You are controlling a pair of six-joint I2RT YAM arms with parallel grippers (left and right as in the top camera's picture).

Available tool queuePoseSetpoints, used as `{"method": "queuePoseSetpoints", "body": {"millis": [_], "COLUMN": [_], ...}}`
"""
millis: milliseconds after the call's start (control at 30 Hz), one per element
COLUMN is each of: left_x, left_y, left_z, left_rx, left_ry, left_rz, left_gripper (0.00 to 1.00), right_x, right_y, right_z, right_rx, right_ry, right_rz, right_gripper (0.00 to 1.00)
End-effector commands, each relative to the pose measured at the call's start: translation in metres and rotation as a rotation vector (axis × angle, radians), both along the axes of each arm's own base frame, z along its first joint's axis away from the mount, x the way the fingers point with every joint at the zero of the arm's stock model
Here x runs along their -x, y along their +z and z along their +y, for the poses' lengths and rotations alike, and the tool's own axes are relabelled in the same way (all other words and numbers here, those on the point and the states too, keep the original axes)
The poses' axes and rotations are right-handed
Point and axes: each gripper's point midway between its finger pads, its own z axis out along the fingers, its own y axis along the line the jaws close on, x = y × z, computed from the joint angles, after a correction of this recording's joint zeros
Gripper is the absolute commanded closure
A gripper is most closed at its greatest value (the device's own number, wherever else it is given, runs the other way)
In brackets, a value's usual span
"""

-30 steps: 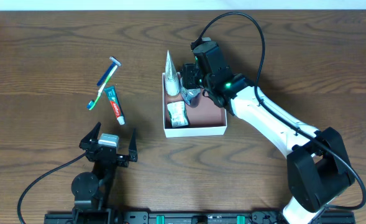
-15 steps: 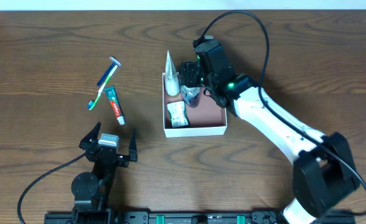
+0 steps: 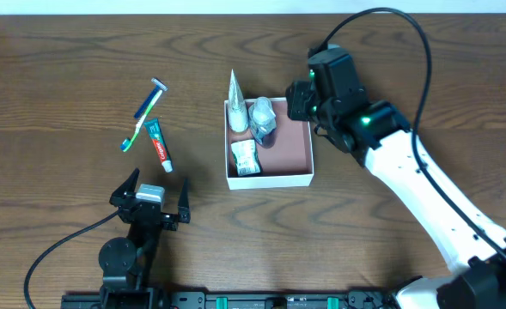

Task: Pack container
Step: 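Carry pump bottle with right gripper and set it in box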

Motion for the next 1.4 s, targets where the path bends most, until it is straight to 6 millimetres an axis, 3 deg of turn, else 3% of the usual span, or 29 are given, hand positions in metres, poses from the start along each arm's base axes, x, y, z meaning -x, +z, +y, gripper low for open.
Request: {"method": "queuePoseSetpoints", "body": {"millis": [0,233,433,767,1000,1367], "left_x": [0.001,0.001,0.001,0.001,0.001,0.001], "left_y": [-0.016,-0.016,-0.016,-0.016,-0.016,-0.016], "left_z": [-0.004,-0.004,-0.004,-0.004,-0.004,-0.004], "left_rx": [-0.013,-0.013,-0.013,-0.013,-0.013,-0.013], "left_ry": [-0.026,-0.026,-0.026,-0.026,-0.026,-0.026], "left_rz": [0.047,0.047,0.047,0.047,0.047,0.047], "left_gripper": [0.02,0.02,0.02,0.02,0.02,0.02], "right_x": [0.000,0.000,0.001,0.003,0.000,0.002], "right_y": [-0.027,-0.063,-0.083,-0.101,-0.116,-0.119], "right_z": [0.003,0.007,0.007,0.006,0.018,0.026], "right_rx": [0.010,0.031,0.050,0.057,-0.002,-0.056], "right_ry": [-0.035,-0.052,-0.061,-0.080,-0.085,-0.100], "right_rz": [0.074,0.165,0.210,0.247,0.286,0.317], "right_gripper": [0.63,0.65,0.66,0.66,0.68,0.71]}}
